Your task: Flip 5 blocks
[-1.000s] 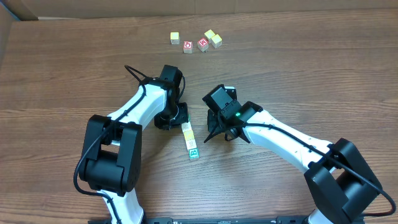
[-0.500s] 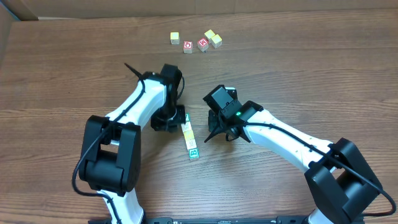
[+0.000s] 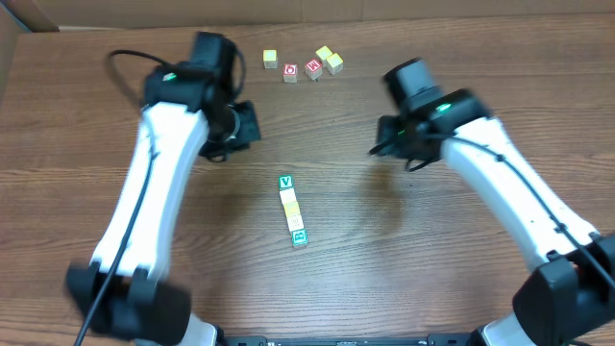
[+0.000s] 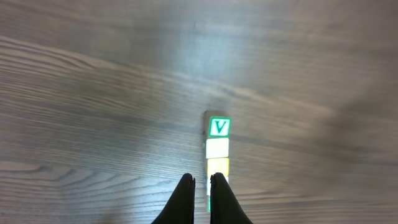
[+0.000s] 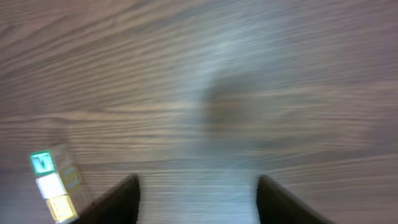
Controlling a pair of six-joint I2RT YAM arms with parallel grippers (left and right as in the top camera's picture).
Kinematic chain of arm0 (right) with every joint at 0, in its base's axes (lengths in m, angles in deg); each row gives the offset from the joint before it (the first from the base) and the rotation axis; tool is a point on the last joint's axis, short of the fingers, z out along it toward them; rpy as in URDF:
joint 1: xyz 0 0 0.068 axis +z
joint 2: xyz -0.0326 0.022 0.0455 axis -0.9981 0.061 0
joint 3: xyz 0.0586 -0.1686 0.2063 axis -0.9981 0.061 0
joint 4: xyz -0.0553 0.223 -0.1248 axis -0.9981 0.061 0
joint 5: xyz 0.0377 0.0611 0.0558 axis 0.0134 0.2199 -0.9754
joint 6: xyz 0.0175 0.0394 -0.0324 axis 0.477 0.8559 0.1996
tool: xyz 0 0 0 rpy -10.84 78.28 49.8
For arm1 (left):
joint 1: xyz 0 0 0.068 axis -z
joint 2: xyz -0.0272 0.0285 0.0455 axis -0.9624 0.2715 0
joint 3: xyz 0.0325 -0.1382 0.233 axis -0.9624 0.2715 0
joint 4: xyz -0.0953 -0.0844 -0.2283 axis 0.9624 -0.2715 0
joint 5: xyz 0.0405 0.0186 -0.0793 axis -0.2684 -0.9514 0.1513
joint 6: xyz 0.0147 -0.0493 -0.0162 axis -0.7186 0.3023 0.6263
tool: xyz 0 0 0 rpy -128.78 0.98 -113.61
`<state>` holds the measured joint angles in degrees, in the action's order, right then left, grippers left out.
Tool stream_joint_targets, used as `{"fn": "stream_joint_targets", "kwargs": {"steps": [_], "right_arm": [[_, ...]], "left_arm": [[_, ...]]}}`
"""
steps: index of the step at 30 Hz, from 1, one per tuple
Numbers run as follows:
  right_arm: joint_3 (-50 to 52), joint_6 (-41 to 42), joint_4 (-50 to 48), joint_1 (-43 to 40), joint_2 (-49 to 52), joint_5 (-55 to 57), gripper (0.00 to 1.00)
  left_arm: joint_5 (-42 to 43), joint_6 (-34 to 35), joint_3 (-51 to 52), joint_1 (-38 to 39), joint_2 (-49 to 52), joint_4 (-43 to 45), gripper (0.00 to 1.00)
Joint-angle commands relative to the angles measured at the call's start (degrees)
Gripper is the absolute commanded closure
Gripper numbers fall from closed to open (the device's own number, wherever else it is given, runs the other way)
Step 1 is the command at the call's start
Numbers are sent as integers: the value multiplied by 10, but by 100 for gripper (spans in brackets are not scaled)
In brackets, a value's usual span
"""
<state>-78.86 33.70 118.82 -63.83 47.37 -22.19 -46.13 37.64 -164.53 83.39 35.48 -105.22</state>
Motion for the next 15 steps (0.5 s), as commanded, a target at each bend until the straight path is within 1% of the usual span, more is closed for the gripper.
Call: {"fn": "stream_joint_targets", "kwargs": {"steps": [1,2,3,4,5,6,7,8,15], "right_arm": [[-19,-69,21,-58,-16,0,4],[-19,-73,23,-72,-16,0,0],[-19,-78,24,-85,-16,0,0],[-19,-83,24,-100,-16,0,0],[-19,-83,24,-111,-16,0,0],[-19,-83,23,-122,-16,0,0],[-19,-83,24,-132,-16,0,0],[-19,-83,24,-140,-16,0,0],[-19,-83,22,-163,-16,0,0]], "left_arm": [[-18,42,-18,-20,-98,-2,96],[-26,42,-18,-23,-113,-4,92],[-37,42,-18,-25,-126,-10,76],[-45,42,-18,-26,-135,-14,64],[-53,42,-18,-28,-144,-19,47],[-59,42,-18,-28,-150,-22,28],[-63,42,-18,-28,-153,-24,12],[-65,42,-18,-28,-154,-26,0],[-65,42,-18,-28,-150,-31,0]]}}
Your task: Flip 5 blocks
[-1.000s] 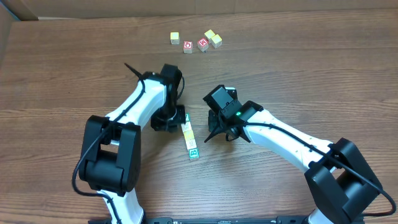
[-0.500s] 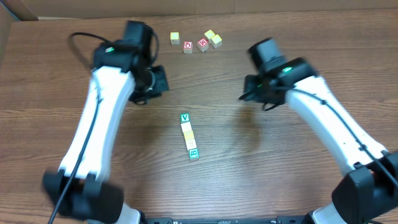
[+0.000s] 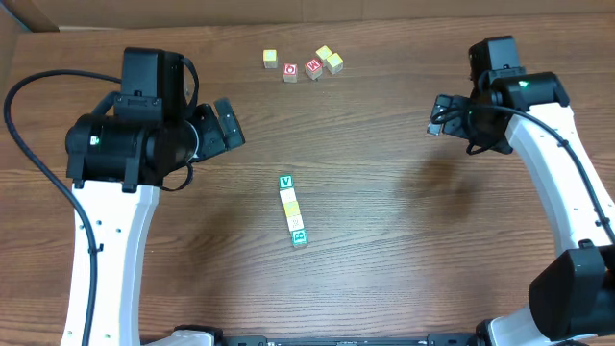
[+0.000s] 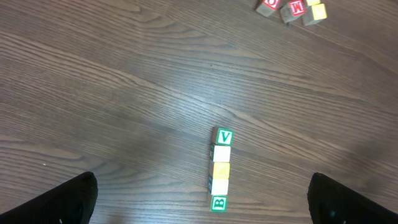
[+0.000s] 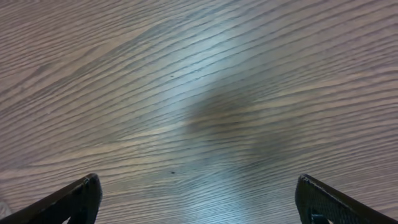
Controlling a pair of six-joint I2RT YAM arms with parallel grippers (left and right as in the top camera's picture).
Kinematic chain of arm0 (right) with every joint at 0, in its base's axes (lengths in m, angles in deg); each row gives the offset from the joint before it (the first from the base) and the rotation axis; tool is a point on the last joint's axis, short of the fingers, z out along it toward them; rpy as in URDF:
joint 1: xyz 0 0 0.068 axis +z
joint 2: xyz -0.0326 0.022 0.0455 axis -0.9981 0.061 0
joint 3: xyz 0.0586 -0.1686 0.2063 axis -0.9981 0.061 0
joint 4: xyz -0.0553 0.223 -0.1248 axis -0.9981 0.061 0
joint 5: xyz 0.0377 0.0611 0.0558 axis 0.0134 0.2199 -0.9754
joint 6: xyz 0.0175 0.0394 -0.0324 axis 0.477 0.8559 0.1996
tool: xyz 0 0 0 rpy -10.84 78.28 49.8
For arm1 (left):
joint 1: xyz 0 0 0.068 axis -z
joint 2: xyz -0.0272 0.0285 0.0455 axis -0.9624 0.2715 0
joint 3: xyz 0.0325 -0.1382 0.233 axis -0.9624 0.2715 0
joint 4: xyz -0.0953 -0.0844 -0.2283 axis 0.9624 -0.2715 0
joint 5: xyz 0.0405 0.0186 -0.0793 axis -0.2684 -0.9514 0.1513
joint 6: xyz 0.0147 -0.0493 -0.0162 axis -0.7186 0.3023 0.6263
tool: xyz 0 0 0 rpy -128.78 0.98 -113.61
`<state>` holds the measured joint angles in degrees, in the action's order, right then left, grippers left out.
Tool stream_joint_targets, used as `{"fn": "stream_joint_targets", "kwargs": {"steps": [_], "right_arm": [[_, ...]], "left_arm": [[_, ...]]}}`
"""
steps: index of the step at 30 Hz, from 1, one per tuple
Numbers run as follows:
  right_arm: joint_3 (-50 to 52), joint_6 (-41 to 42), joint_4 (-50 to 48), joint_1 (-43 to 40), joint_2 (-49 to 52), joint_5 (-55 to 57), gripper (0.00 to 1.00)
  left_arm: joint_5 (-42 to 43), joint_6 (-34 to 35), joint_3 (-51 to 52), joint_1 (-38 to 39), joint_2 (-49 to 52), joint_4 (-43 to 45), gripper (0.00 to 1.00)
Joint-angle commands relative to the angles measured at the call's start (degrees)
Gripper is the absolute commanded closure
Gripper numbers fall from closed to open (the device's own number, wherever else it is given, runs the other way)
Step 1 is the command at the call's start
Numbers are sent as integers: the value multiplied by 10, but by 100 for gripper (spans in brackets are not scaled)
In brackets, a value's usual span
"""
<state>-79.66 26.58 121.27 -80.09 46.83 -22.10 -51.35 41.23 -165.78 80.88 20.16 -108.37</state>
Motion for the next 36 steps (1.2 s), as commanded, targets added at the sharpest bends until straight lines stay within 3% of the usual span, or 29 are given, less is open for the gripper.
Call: {"fn": "stream_joint_targets", "kwargs": {"steps": [1,27,36], "right_arm": [[-11,-11,-3,-1,-11,-1,0],[-7,-11,-3,-1,-6,-1,0],[-7,-11,-3,-1,-94,-1,0]], "left_arm": [[-12,6,-5,-3,3,0,0],[-12,6,-5,-3,4,0,0],[-12,6,-5,-3,4,0,0]]}}
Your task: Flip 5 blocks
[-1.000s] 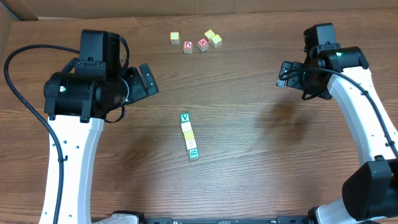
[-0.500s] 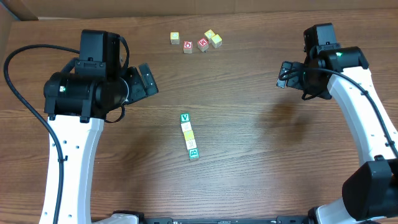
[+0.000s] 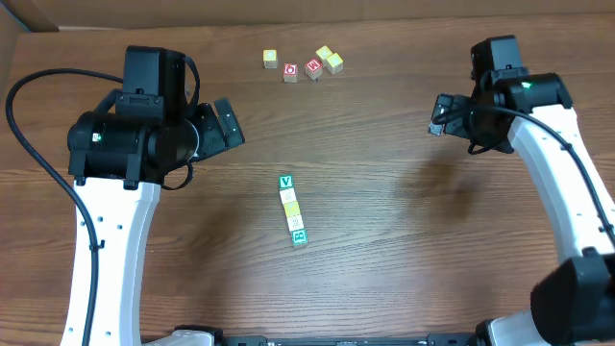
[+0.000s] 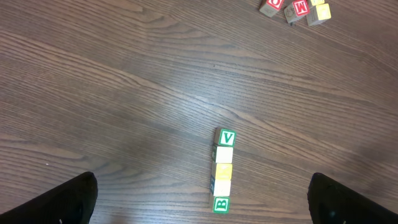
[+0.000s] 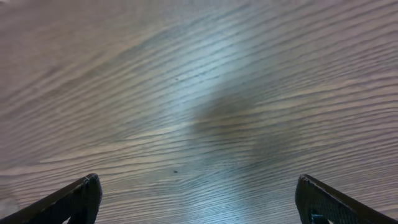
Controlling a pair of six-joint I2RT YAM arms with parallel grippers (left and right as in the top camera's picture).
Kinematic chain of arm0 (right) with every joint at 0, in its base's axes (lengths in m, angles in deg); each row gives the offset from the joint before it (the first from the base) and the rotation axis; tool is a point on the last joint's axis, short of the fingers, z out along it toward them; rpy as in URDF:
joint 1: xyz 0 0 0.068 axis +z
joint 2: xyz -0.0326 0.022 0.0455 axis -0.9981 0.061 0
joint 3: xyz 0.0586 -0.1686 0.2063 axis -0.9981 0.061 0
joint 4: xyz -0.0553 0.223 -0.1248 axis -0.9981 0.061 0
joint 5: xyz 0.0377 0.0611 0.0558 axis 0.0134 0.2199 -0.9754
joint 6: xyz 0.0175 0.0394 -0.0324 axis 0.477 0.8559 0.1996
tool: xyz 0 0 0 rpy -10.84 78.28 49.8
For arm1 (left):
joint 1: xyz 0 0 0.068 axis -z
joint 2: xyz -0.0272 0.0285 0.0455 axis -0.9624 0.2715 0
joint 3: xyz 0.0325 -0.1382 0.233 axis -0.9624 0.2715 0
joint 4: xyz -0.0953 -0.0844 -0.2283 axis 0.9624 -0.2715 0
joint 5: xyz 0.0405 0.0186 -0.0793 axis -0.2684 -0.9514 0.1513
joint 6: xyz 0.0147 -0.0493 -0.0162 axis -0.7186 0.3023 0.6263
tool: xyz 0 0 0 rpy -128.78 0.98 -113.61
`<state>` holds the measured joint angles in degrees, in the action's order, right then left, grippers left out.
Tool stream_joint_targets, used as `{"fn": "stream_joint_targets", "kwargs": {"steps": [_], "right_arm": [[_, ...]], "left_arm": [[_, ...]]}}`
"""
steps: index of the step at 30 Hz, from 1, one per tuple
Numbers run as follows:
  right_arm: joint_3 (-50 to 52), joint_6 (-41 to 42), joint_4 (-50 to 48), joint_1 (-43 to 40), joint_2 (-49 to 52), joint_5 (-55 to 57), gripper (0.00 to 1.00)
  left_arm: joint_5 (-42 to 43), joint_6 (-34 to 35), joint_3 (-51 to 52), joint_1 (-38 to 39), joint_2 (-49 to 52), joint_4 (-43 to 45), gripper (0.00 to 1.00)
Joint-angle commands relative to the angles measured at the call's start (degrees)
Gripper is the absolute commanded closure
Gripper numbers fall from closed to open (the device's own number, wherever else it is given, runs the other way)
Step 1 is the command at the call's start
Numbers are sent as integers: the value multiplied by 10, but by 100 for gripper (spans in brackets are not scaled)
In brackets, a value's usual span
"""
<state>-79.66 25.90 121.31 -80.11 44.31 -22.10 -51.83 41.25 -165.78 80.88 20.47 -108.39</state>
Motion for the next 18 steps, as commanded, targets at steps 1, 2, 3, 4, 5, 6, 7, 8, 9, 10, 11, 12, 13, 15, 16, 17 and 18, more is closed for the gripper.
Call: {"fn": "stream_joint_targets", "kwargs": {"steps": [1,2,3,4,5,6,7,8,9,10,11,12,13,15,16,17,18], "right_arm": [[-7,-5,-3,0,-86,-1,0],[-7,-5,-3,0,-107,-1,0],[-7,-5,-3,0,-120,-1,0],[-7,-5,-3,0,-154,-1,0],[-7,-5,-3,0,-174,-1,0],[-7,-5,-3,0,-195,-1,0],[-7,-5,-3,0,-216,-1,0],[-7,-5,-3,0,-238,-1,0],[-7,-5,-3,0,-261,-1,0],[-7,-5,-3,0,-278,-1,0],[-7,-5,-3,0,-293,-1,0],[-7,-5,-3,0,-311,-1,0],[-7,-5,-3,0,-330,6,0],[-6,-5,-3,0,-363,57,0],[-4,-5,-3,0,-380,73,0],[0,-5,-3,0,-397,77,0],[6,-5,-3,0,-414,77,0]], "left_arm": [[-8,6,-5,-3,1,0,0],[-8,6,-5,-3,1,0,0],[-8,6,-5,-3,1,0,0],[-8,6,-5,-3,1,0,0],[-8,6,-5,-3,1,0,0],[-8,6,-5,-3,1,0,0],[-8,6,-5,-3,1,0,0],[-8,6,-5,-3,1,0,0],[-8,6,-5,-3,1,0,0],[-8,6,-5,-3,1,0,0],[-8,6,-5,-3,1,0,0],[-8,6,-5,-3,1,0,0],[-8,6,-5,-3,1,0,0],[-8,6,-5,-3,1,0,0],[-8,6,-5,-3,1,0,0],[-8,6,-5,-3,1,0,0],[-8,6,-5,-3,1,0,0]]}}
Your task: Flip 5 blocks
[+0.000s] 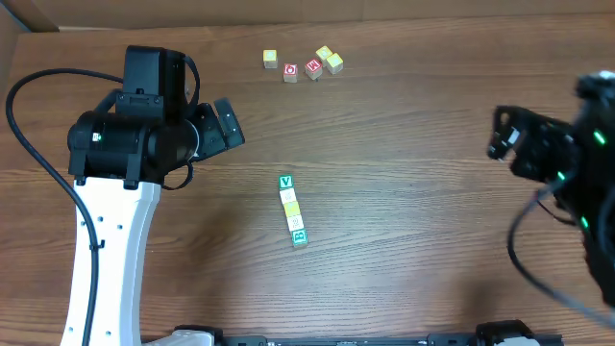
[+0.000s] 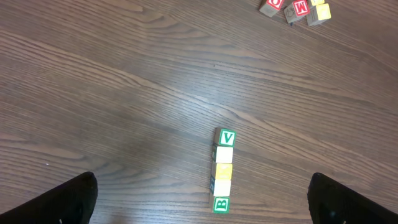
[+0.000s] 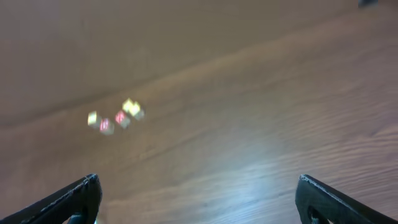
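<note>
Several lettered blocks lie in a straight row (image 1: 291, 210) at the table's middle, a green V (image 2: 227, 137) at the far end and a green B (image 2: 221, 203) at the near end. My left gripper (image 1: 223, 123) hovers high to the row's upper left, open wide, and its fingertips (image 2: 84, 186) show at the lower corners of the left wrist view. My right gripper (image 1: 502, 135) is blurred at the far right edge, open and empty; its wrist view shows the right gripper (image 3: 198, 190) well above bare wood.
A loose cluster of yellow and red blocks (image 1: 306, 63) sits near the table's far edge, and these far blocks (image 3: 115, 117) appear blurred in the right wrist view. The wooden table (image 1: 404, 240) spreads between the arms.
My right arm has moved from the upper right of the table to the far right edge, and its camera now faces the far blocks. The left arm and the row have not moved.
First my left gripper was shut low beside the row and my right gripper was open near the table's middle. Then both arms stood back at the sides, jaws wide open. They held there, and now the right arm is farther right. The row has kept its place.
</note>
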Controlling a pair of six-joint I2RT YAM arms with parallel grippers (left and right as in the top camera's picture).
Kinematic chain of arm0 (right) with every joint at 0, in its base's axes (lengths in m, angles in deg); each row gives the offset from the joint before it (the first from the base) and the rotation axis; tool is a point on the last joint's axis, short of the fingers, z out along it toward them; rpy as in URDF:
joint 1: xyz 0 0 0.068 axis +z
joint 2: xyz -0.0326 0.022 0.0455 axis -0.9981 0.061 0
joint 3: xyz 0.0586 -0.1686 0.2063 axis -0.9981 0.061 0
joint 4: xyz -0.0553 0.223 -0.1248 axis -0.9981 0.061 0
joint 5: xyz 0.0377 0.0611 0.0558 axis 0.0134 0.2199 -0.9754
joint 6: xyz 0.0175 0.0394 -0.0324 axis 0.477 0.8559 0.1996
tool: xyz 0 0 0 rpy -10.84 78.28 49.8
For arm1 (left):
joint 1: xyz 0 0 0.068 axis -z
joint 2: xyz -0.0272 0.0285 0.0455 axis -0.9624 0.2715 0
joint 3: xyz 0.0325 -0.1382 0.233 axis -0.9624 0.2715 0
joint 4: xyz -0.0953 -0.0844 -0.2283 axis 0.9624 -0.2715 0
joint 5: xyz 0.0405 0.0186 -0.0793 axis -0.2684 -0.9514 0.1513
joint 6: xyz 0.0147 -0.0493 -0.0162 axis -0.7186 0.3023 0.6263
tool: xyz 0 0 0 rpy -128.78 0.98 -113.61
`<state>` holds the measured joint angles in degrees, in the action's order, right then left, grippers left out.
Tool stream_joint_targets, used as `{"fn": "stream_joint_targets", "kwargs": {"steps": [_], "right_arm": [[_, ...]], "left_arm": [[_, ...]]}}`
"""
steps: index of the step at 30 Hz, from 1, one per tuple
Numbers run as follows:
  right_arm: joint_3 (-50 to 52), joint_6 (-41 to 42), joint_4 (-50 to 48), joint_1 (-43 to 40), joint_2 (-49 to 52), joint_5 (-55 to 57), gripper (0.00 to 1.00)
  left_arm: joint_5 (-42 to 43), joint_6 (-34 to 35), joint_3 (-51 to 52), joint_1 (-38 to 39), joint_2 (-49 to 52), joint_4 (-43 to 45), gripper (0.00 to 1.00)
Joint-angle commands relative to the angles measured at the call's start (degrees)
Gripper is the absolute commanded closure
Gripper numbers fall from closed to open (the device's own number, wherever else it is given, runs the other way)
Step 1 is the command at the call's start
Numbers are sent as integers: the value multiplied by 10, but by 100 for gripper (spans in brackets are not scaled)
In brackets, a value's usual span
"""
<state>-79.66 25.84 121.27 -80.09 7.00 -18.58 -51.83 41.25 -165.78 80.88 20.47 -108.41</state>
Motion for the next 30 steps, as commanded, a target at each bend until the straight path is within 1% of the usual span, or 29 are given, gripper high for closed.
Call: {"fn": "stream_joint_targets", "kwargs": {"steps": [1,7,9,14,17,22,25,30], "right_arm": [[13,-4,-2,2,-59,42,0],[81,-4,-2,26,-171,45,0],[109,-6,-7,31,-209,63,0],[172,-6,-63,33,-290,67,0],[220,-12,-135,33,-337,65,0],[332,-126,-318,33,-417,-16,0],[407,-178,-434,33,-457,-65,0],[523,-190,-579,33,-514,-95,0]], "left_arm": [[-8,6,-5,-3,1,0,0],[-8,6,-5,-3,1,0,0],[-8,6,-5,-3,1,0,0],[-8,6,-5,-3,1,0,0],[-8,6,-5,-3,1,0,0],[-8,6,-5,-3,1,0,0],[-8,6,-5,-3,1,0,0],[-8,6,-5,-3,1,0,0]]}}
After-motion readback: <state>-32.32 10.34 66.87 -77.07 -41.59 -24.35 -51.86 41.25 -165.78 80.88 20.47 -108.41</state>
